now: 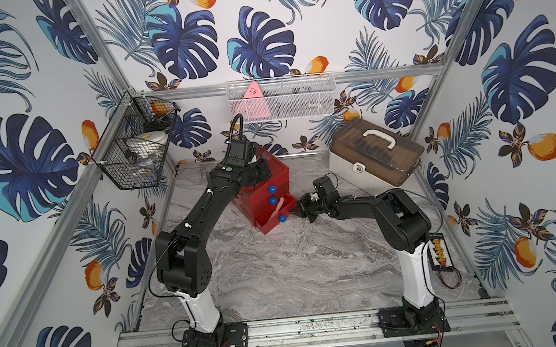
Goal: Place the fruit knives into the drawer by color
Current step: Close the drawer in the storage box.
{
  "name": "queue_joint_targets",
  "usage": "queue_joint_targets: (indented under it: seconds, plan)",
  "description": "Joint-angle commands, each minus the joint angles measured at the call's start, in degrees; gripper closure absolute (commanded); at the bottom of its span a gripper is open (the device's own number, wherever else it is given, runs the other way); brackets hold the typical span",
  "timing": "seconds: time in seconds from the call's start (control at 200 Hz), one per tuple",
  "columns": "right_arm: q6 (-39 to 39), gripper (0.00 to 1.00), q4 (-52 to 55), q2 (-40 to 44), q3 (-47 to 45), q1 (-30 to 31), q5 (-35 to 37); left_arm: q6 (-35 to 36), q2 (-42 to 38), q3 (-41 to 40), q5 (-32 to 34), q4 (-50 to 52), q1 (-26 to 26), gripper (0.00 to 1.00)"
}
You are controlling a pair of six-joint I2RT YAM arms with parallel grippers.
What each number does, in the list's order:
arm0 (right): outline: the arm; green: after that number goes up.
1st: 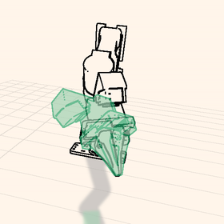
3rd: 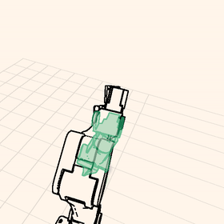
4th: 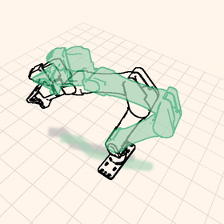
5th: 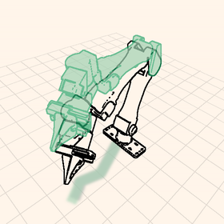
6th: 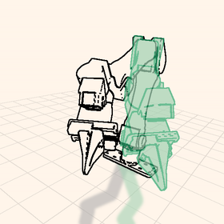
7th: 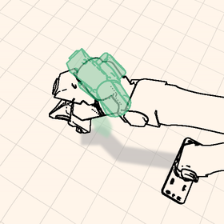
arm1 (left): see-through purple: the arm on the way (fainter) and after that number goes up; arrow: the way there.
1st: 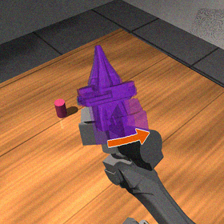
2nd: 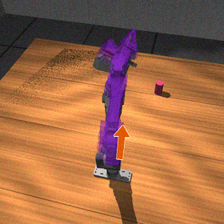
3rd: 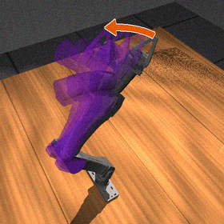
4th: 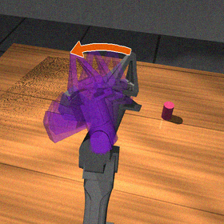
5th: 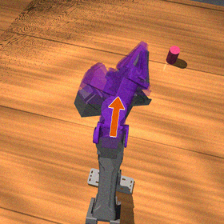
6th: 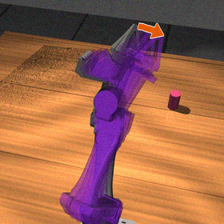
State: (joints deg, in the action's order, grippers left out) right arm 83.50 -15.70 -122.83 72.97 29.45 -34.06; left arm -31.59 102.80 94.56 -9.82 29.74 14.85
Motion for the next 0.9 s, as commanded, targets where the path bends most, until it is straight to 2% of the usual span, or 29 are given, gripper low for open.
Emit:
queue_joint_targets:
  seconds: [0.0, 0.425, 0.585, 0.61, 0.635, 0.645, 0.665, 0.675, 0.68, 0.69, 0.7, 0.741, 0.766, 0.816, 0.896]
  plan:
    - [1.1, 1.0, -3.5, -1.9, 3.0, 0.7, -0.7, 0.6, 0.7, -1.9, 2.3, 11.7, -0.6, 1.0]
    - [1.6, 1.0, -5.2, -6.8, 11.6, 1.8, -0.7, 3.0, -1.8, -1.6, 2.3, 13.9, -1.4, 1.0]
    - [-1.3, 1.0, -2.1, -0.1, 8.4, 1.8, -0.5, 6.5, -4.6, 3.0, 3.7, 17.8, -1.4, 1.0]
    - [-2.2, 0.9, -1.5, 2.0, 7.4, 1.7, -0.4, 7.2, -5.4, 4.1, 4.2, 18.8, -1.4, 1.0]
    - [-3.2, 0.62, -0.7, 4.1, 6.5, 1.7, -0.1, 8.1, -6.4, 5.3, 4.9, 19.8, -1.4, 1.0]
    - [-3.9, 0.56, -0.1, 5.2, 6.2, 1.7, -0.1, 8.4, -6.8, 5.8, 5.3, 20.2, -1.4, 1.0]
    - [-5.2, 0.35, 1.6, 7.2, 5.8, 1.6, 0.2, 9.2, -7.9, 6.5, 6.0, 20.8, -1.4, 1.0]
    - [-5.9, 0.14, 2.5, 8.4, 5.7, 1.6, 0.3, 9.5, -8.4, 6.8, 6.4, 21.0, -1.4, 1.0]
    - [-6.4, 0.07, 3.3, 9.0, 5.8, 1.6, 0.3, 9.7, -8.7, 6.9, 6.7, 21.1, -1.4, 1.0]
    - [-7.2, 0.02, 4.4, 9.9, 5.7, 1.6, 0.5, 10.0, -9.2, 7.2, 7.1, 21.3, -1.4, 1.0]
    - [-8.1, 0.0, 5.8, 10.8, 5.7, 1.5, 0.5, 10.3, -9.8, 7.4, 7.6, 21.6, -1.4, 0.96]
    - [-12.0, 0.0, 11.2, 14.2, 6.2, 1.2, 0.5, 11.8, -12.0, 7.8, 9.8, 22.2, -1.4, 0.67]
    - [-14.9, 0.0, 15.4, 16.2, 7.0, 1.1, 0.6, 12.4, -13.5, 7.8, 11.2, 22.4, -1.4, 0.44]
    - [-21.2, 0.0, 25.5, 19.6, 9.0, 0.4, 1.6, 13.1, -15.7, 6.7, 13.8, 22.8, -1.4, 0.04]
    - [-30.5, 0.0, 38.2, 25.3, 10.5, -2.0, 4.2, 14.3, -18.0, 2.7, 16.6, 21.2, -1.4, 0.01]
